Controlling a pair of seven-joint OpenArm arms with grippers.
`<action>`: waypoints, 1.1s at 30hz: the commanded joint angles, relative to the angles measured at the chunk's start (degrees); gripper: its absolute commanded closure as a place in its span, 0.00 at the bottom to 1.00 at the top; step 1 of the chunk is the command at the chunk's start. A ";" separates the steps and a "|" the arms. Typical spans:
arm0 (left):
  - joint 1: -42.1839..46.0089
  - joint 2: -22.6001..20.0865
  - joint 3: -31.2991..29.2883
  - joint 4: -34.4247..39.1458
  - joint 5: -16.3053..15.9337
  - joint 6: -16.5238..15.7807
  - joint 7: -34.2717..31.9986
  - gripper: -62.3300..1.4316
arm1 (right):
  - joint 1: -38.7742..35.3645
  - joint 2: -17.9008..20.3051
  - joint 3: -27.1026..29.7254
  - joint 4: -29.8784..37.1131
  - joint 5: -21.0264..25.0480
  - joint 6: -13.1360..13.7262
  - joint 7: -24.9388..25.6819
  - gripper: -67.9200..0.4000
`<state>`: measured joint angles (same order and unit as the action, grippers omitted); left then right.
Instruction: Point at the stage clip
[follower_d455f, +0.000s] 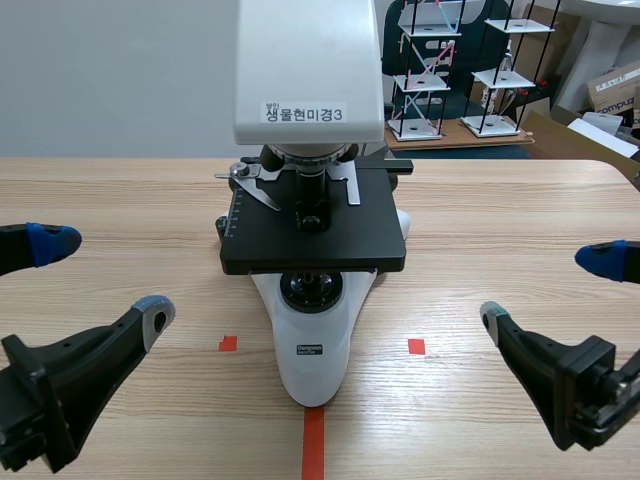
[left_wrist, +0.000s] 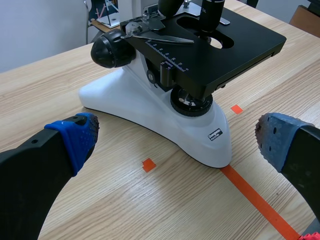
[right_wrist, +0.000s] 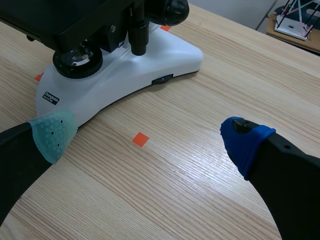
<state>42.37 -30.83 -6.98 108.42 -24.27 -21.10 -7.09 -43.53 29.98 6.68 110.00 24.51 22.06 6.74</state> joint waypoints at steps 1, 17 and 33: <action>0.44 -0.17 -0.11 1.38 -0.37 -0.07 -0.79 0.00 | 0.52 -0.15 0.09 0.52 0.39 0.07 0.87 0.06; 0.44 -0.17 -0.11 1.38 -0.15 -0.07 -0.81 0.00 | 0.50 -0.15 0.09 0.52 0.39 0.07 0.85 0.06; -2.16 -2.95 -0.09 0.59 -0.20 -1.40 -0.59 0.76 | 0.50 -0.15 0.09 0.52 0.37 0.07 0.85 0.06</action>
<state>41.41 -33.10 -6.98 108.40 -23.99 -22.61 -6.96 -43.53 29.98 6.68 110.00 24.51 22.06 6.74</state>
